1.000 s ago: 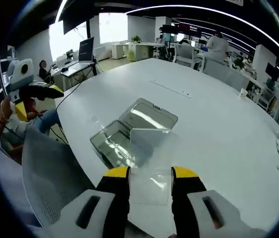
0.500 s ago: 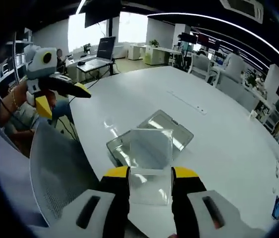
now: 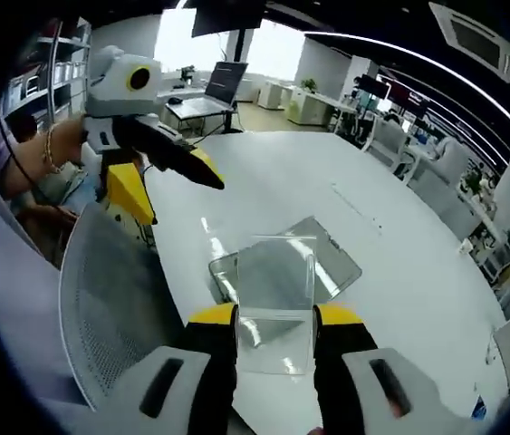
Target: Insert the divider into the dual guide fixture by aligning both edges with the guide slots and pushing it downward to the bottom, including one-sided entry, uneven engagement, binding, and posture correction.
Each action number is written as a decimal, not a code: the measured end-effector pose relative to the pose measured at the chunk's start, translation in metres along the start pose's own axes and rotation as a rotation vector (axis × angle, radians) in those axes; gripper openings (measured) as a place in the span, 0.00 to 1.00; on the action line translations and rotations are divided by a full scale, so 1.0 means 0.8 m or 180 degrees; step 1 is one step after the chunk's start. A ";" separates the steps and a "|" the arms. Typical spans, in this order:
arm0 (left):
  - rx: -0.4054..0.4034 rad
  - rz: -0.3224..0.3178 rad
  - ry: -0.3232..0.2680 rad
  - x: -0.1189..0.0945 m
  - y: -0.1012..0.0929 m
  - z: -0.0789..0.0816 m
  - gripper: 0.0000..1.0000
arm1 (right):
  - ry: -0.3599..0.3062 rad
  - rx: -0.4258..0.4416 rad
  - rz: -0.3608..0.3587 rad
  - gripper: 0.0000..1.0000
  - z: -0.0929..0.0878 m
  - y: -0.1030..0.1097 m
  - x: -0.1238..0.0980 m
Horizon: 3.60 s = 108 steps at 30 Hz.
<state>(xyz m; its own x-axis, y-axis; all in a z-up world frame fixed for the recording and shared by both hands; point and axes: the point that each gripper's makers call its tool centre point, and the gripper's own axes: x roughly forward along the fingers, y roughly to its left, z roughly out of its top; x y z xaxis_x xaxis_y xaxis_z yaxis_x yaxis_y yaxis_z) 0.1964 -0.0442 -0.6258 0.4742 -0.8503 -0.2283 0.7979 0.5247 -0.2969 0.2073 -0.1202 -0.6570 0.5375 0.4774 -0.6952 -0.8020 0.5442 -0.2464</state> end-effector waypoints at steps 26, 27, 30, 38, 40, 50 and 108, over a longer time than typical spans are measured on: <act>-0.0395 -0.0327 0.0072 0.053 -0.006 0.003 0.20 | 0.0075 -0.0520 -0.0014 0.28 0.019 0.006 0.004; -0.0401 -0.0336 0.0085 0.054 -0.007 0.002 0.18 | 0.0073 -0.0525 -0.0013 0.28 0.019 0.006 0.004; -0.0409 -0.0335 0.0117 0.058 -0.008 -0.001 0.17 | 0.0068 -0.0550 -0.0016 0.28 0.020 0.007 0.004; -0.0455 -0.0389 0.0173 0.066 -0.014 -0.006 0.13 | 0.0091 -0.0627 -0.0017 0.28 0.018 0.009 0.003; -0.0467 -0.0391 0.0180 0.066 -0.015 -0.007 0.12 | 0.0094 -0.0649 -0.0019 0.28 0.018 0.010 0.003; -0.0564 -0.0434 0.0237 0.070 -0.017 -0.009 0.03 | 0.0137 -0.0715 -0.0024 0.28 0.015 0.011 0.002; -0.0496 -0.0734 -0.0174 0.038 -0.011 -0.010 0.00 | -0.0132 -0.0563 0.0223 0.21 0.023 0.009 -0.016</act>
<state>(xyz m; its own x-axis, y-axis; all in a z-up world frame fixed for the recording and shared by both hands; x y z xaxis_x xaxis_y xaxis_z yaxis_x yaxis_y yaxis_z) 0.2006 -0.0744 -0.6376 0.3096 -0.9467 -0.0892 0.8221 0.3136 -0.4751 0.1989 -0.1099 -0.6377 0.4860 0.5398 -0.6873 -0.8692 0.3806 -0.3156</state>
